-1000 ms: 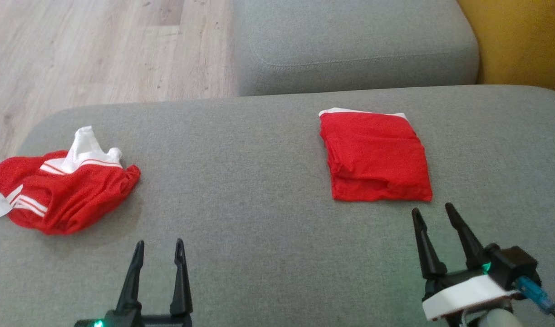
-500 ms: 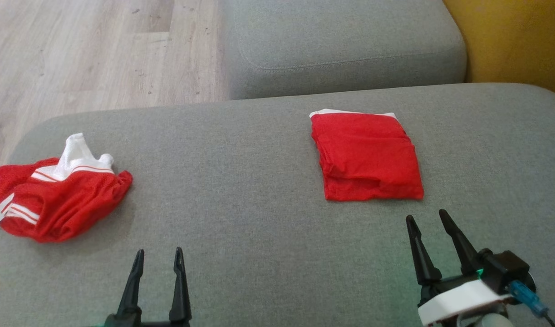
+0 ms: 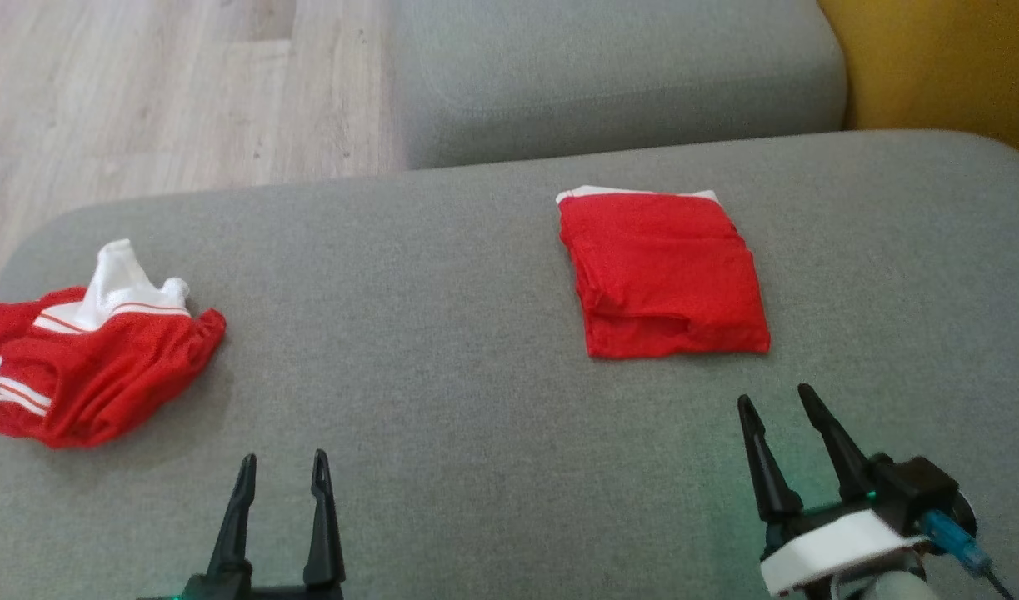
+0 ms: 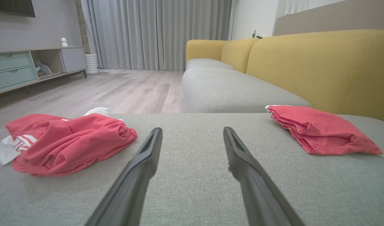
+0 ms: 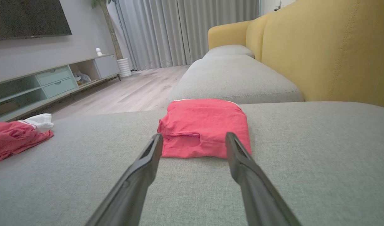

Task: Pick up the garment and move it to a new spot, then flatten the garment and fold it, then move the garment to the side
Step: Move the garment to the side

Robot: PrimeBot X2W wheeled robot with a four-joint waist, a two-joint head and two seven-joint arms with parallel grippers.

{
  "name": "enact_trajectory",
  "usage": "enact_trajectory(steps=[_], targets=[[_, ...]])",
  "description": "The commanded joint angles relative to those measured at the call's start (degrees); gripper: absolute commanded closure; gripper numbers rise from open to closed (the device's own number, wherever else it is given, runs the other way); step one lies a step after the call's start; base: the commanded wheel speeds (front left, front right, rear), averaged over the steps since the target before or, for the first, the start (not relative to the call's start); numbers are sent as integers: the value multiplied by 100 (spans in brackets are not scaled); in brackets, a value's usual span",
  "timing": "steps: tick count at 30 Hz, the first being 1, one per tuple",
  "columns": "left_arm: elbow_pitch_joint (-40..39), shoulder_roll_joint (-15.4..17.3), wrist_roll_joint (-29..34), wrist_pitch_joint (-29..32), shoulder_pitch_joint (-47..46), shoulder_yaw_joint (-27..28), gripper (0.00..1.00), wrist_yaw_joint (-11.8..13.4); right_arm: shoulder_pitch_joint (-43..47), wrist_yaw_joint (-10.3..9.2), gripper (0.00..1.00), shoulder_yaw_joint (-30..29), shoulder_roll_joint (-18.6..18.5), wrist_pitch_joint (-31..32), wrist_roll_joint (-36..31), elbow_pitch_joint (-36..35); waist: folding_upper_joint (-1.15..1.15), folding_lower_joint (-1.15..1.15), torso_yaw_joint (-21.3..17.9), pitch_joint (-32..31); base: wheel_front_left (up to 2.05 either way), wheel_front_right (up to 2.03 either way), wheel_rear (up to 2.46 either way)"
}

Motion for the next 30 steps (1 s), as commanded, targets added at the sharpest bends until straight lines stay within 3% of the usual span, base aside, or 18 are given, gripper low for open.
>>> enact_trajectory(steps=[1, 5, 12, 19, 27, 28, 29, 30], targets=[[-218, -20, 16, -29, -257, 183, 0, 43, -377, -4, 0, 92, 0, -61, -106, -114, 0, 0, -22, 105, 0, 0, 0], [-341, -20, 36, -29, -426, 122, 0, 60, -836, -4, 0, 12, 93, -61, -135, 146, 0, 0, -34, 469, 0, 0, 0], [-552, -20, 127, -29, -926, -129, 0, 26, -2314, -4, 0, -398, 156, -9, -59, 1297, 0, 0, 62, 1165, 0, 0, 0], [-623, -20, 96, -29, -1412, -361, 0, 9, -3694, -4, 0, -775, -161, 1032, -128, 2590, 0, 0, 307, 1668, 0, 0, 0], [-680, -20, 40, -29, -1606, -528, 0, 58, -4307, -4, 0, -946, -465, 1613, -87, 3485, 0, 0, 528, 2021, 0, 0, 0], [-684, -20, 38, -29, -1620, -529, 0, 69, -4344, -4, 17, -898, -464, 1673, -29, 3565, 0, 0, 536, 2057, 0, 0, 0], [-684, -20, 37, -29, -1634, -525, 0, 77, -4376, -4, 55, -838, -450, 1728, 54, 3625, 0, 0, 538, 2090, 0, 0, 0], [-686, -20, 38, -29, -1650, -520, 0, 84, -4405, -4, 81, -774, -442, 1762, 145, 3661, 0, 0, 532, 2123, 0, 0, 0]])
